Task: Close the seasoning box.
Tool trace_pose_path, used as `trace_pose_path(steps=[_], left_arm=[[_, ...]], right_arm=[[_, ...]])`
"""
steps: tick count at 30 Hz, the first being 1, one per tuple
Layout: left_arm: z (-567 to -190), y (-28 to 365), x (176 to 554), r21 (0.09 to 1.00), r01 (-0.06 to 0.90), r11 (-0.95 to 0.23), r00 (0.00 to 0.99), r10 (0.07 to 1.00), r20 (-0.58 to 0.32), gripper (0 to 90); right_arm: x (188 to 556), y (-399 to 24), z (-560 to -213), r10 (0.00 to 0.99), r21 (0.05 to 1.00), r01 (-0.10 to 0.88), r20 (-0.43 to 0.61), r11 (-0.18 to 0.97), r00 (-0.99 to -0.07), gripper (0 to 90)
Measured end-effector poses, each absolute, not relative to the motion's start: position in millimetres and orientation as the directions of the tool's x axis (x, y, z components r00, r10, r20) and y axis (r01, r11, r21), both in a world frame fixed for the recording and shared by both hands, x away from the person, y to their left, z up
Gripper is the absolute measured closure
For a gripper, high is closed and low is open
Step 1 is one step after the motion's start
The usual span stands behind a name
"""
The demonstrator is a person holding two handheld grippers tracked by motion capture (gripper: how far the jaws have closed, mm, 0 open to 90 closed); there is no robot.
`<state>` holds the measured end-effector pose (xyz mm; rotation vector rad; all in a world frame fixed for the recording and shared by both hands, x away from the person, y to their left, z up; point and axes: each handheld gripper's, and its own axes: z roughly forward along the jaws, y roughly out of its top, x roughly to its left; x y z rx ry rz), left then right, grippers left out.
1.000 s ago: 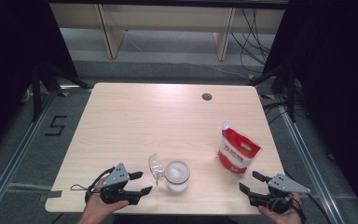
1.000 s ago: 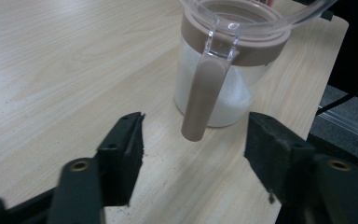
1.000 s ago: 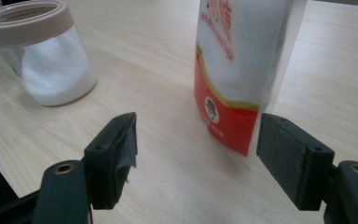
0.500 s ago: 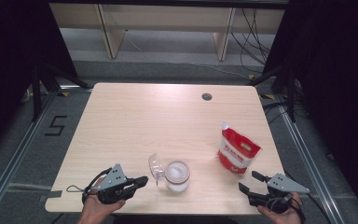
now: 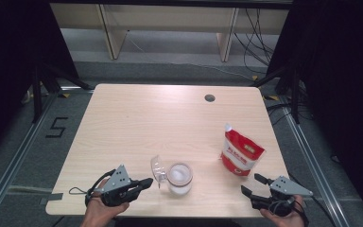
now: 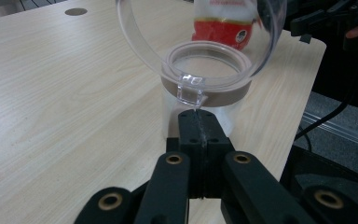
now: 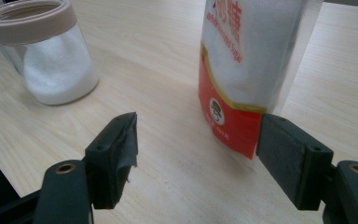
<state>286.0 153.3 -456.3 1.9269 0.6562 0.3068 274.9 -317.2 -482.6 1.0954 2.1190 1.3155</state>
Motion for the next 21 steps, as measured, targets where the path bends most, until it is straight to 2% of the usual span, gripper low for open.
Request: trace_pose_path(steps=[2,9,11,15,21], left_arm=[[-455.9,151.9,287.0,0.898,0.319,-0.303,0.815,0.572,-0.096,89.4],[-450.6,149.9,289.1,0.902,0.299,-0.311,0.817,0.572,-0.073,89.4],[-450.8,148.9,289.0,0.905,0.298,-0.303,0.819,0.569,-0.079,89.4],[-450.6,147.4,287.5,0.904,0.319,-0.284,0.811,0.576,-0.105,89.3],[-451.0,144.4,288.2,0.902,0.301,-0.308,0.826,0.558,-0.085,89.3]], right_arm=[[275.4,-316.9,-483.0,0.791,0.882,0.399,0.053,0.249,-0.609,30.2],[276.8,-317.2,-483.9,0.79,0.885,0.389,0.04,0.256,-0.612,30.2],[272.9,-315.4,-482.9,0.801,0.875,0.428,0.083,0.225,-0.592,30.1],[275.4,-315.6,-483.0,0.789,0.885,0.396,0.056,0.245,-0.612,30.2],[275.7,-314.1,-483.7,0.786,0.885,0.402,0.07,0.235,-0.614,30.2]])
